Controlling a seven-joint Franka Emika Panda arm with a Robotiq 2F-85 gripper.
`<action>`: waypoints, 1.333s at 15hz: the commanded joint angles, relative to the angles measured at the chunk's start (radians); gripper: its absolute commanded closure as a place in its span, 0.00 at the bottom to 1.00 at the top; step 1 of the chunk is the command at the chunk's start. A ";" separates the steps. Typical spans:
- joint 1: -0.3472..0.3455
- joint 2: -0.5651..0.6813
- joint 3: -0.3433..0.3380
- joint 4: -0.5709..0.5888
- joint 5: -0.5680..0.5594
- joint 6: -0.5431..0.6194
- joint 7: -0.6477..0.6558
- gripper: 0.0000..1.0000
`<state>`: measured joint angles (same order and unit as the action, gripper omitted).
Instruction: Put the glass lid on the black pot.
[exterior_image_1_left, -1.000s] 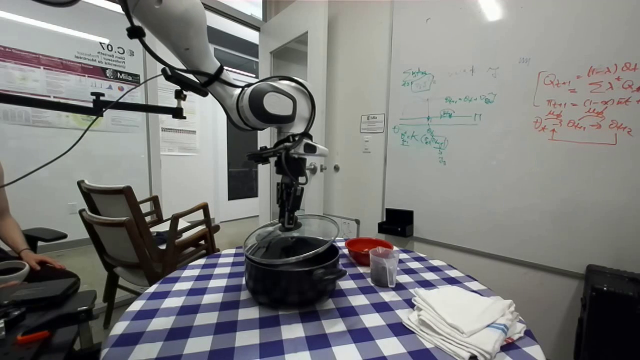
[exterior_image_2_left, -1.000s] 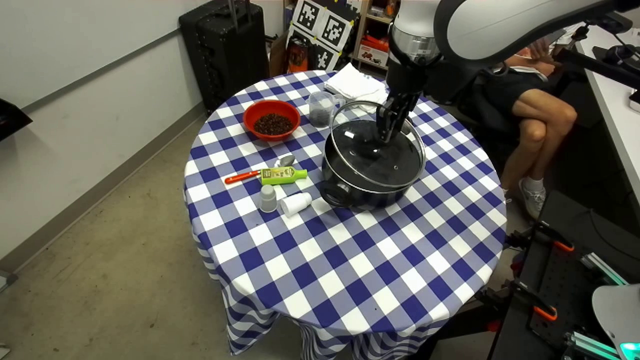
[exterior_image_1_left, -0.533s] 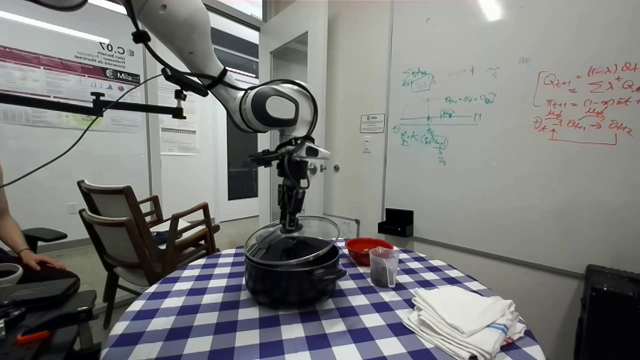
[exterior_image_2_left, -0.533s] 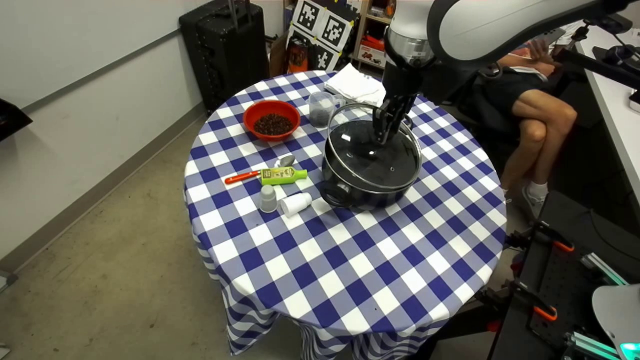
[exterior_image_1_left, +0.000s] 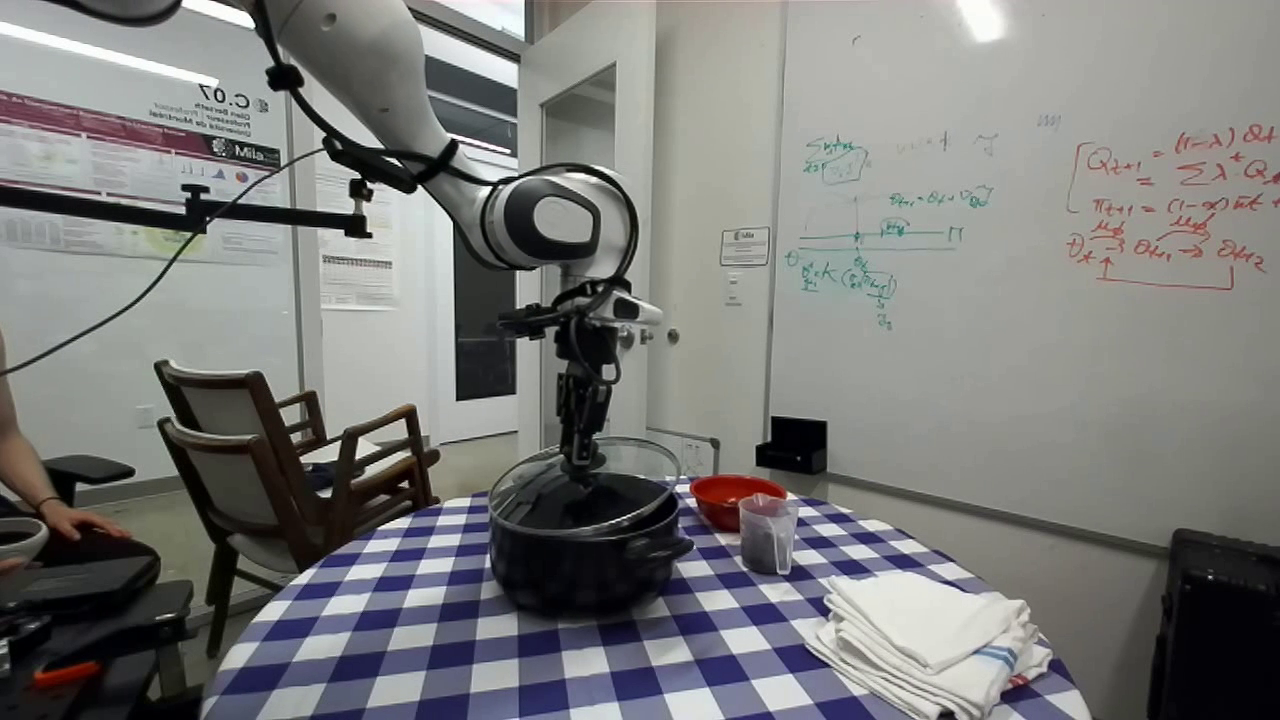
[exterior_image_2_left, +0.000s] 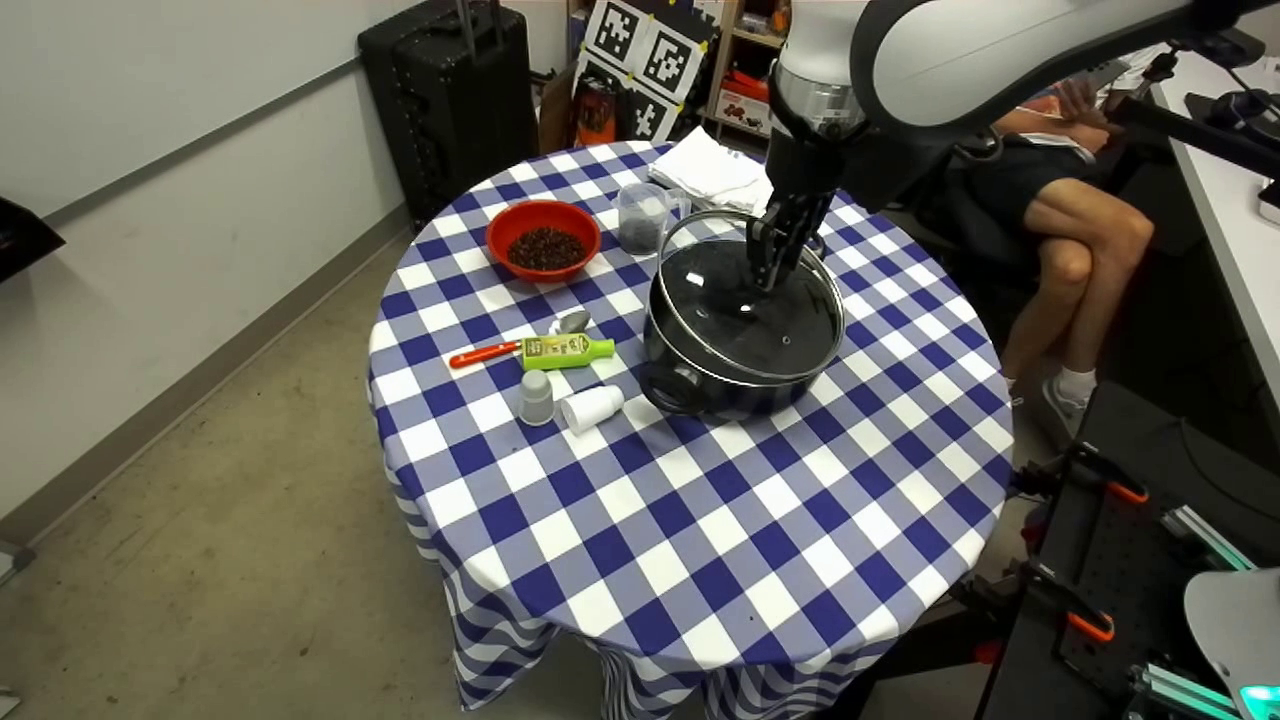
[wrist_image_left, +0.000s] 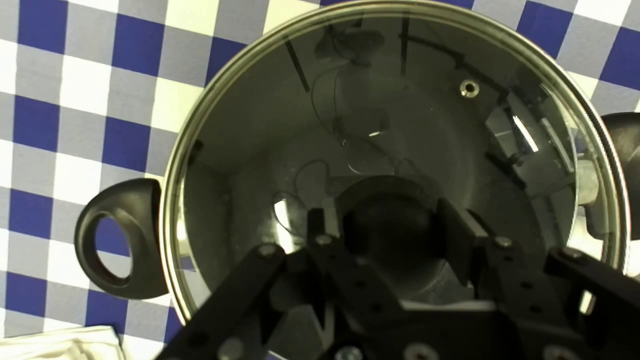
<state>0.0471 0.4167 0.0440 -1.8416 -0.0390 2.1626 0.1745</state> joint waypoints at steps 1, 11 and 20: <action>0.002 -0.009 -0.009 0.031 0.015 -0.030 -0.031 0.75; 0.009 -0.009 -0.012 0.061 0.000 -0.082 -0.046 0.75; 0.012 -0.005 -0.009 0.047 0.006 -0.089 -0.047 0.75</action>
<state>0.0538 0.4192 0.0392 -1.8077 -0.0409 2.1057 0.1535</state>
